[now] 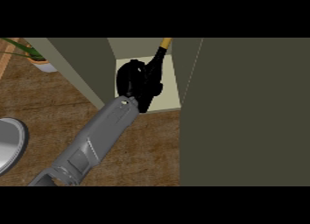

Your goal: Pick up the wine, place it into the cabinet and close the cabinet

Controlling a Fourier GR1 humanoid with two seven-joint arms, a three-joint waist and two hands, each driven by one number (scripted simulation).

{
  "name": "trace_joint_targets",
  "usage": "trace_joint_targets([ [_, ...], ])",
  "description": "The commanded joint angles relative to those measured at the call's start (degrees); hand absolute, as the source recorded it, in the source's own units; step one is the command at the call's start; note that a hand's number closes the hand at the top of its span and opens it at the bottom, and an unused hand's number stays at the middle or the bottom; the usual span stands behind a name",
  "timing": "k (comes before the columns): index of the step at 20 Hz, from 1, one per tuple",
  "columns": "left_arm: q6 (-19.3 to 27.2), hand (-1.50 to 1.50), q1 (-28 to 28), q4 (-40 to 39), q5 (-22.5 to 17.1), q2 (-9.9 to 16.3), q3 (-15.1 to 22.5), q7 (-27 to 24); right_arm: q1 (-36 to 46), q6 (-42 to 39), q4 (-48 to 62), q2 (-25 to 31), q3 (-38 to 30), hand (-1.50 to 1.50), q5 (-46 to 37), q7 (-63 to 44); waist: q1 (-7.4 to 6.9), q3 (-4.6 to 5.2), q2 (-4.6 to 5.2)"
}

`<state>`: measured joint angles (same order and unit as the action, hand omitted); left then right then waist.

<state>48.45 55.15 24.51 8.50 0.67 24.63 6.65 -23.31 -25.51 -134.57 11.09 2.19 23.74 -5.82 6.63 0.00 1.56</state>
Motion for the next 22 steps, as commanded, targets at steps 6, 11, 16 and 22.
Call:
trace_joint_targets([
  [6, 3.4, 1.50, 7.6, -10.0, 0.3, -0.7, 2.5, 3.9, 1.3, 2.0, -2.9, 0.0, 0.4, -1.50, 4.5, -3.3, 0.58, 0.07, 0.30],
  [11, 4.5, -1.50, 8.4, -13.8, 0.9, -0.7, 2.3, 2.3, -0.9, -0.5, -1.9, 0.3, 0.0, -1.50, 3.6, -0.4, 0.64, 0.02, 0.32],
  [16, 3.7, -1.50, 8.6, -17.0, 1.2, -0.7, 2.7, 2.4, -0.9, -0.7, -3.0, 1.5, -1.1, -1.50, 5.8, -1.2, 1.01, 0.07, 0.66],
  [22, 4.8, -1.50, 6.5, -15.2, 0.0, -0.7, 2.5, 2.2, 0.1, -0.8, -2.1, 1.8, 0.0, -1.50, 6.1, -1.7, 1.19, 0.13, 0.78],
])
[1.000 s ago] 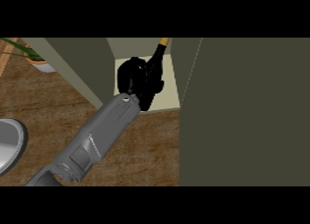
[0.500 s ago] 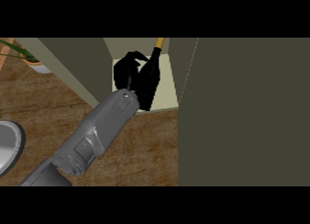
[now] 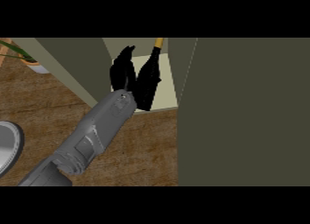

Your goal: Pick up the wine, place it into the cabinet and close the cabinet

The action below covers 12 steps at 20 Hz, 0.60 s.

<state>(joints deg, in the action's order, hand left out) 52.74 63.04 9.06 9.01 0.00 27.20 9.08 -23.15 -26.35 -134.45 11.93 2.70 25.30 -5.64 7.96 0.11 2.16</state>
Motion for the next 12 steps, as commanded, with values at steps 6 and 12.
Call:
trace_joint_targets([
  [6, -0.3, -1.50, -1.9, 6.1, -5.0, 0.0, -4.5, -8.5, -1.7, 1.2, -3.8, 0.0, 0.7, -1.50, 3.5, -2.2, -1.14, 0.09, -0.26],
  [12, 0.1, -1.50, -4.9, 9.9, -9.7, 0.0, -8.4, -17.3, -3.5, 1.2, -5.5, -0.1, 1.7, -1.50, 2.9, -1.9, -1.78, 0.09, -0.60],
])
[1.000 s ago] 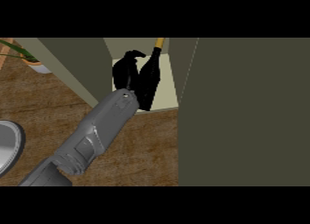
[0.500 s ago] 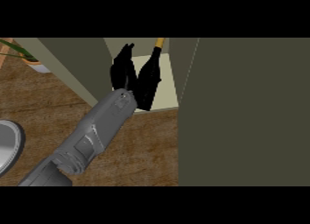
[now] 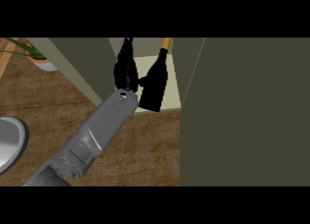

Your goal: Pick up the wine, place it into the cabinet and close the cabinet

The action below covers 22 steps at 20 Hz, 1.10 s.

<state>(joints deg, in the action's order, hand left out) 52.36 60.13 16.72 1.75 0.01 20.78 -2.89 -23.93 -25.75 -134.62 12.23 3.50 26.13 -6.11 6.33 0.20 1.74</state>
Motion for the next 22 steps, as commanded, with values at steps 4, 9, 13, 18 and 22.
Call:
trace_joint_targets([
  [4, 0.8, -1.50, -2.8, 6.4, -6.6, 0.0, -3.2, -9.3, -1.6, 2.4, -5.4, -1.6, 3.1, -1.50, -0.4, -2.0, -0.92, -0.02, -0.54],
  [9, 1.7, -1.50, -6.5, 10.5, -11.8, 0.0, -5.1, -16.0, -3.7, 2.9, -8.0, 0.0, 1.1, -1.50, 1.9, -3.1, -1.92, -0.07, -1.09],
  [13, -1.0, -1.50, -5.7, 13.5, -17.1, 0.0, -7.5, -19.0, -2.0, 3.2, -6.4, 0.6, 0.3, -1.50, 2.8, -3.2, -2.67, -0.08, -1.05],
  [18, -3.9, -1.50, -9.7, 19.0, -21.2, 0.0, -4.5, -22.9, -4.9, 4.9, -11.9, 1.2, 0.8, -1.50, 3.9, -6.0, -3.87, -0.10, -1.57],
  [22, -5.5, -1.50, -13.2, 23.0, -24.7, 0.0, -0.6, -24.8, -3.5, 5.9, -9.5, -1.2, 4.8, -1.50, -1.6, -4.3, -4.65, -0.13, -1.65],
])
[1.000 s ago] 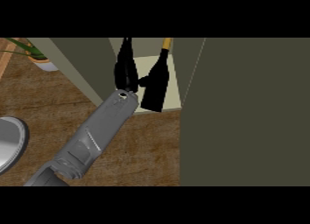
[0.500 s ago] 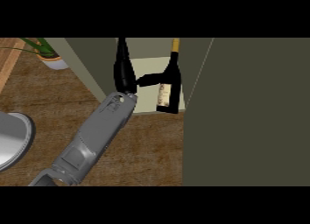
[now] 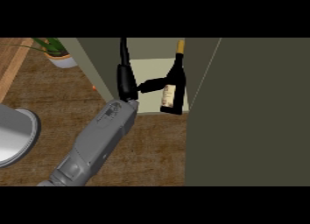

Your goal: Pick up the wine, place it into the cabinet and close the cabinet

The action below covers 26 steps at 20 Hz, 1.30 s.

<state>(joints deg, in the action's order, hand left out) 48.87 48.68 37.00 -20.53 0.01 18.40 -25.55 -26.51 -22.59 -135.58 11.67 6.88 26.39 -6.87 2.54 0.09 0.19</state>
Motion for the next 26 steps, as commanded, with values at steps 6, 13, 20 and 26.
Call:
trace_joint_targets([
  [6, -4.2, -1.50, -7.4, 11.8, 0.6, 0.2, 5.0, 0.1, -1.5, 3.5, -8.6, 0.1, 0.4, -1.50, -2.9, -2.7, -2.17, -0.07, -0.51],
  [13, -3.6, -1.50, -18.4, 30.5, 0.5, 0.9, 11.6, 5.7, -1.3, 5.3, -8.7, 1.6, -2.5, -1.50, 0.2, -3.2, -2.85, -0.09, -0.82],
  [20, -6.5, -1.50, -27.9, 46.8, 2.2, 10.2, 15.4, 11.4, 2.8, 7.5, -7.7, 2.6, -1.1, -1.50, -3.1, -4.7, -3.13, -0.08, -0.61],
  [26, -7.3, -1.50, -36.8, 60.6, 3.1, 18.6, 14.9, 14.8, -1.7, 5.8, -10.1, 3.8, -1.5, -1.50, -2.4, -3.9, -2.62, -0.08, -0.57],
])
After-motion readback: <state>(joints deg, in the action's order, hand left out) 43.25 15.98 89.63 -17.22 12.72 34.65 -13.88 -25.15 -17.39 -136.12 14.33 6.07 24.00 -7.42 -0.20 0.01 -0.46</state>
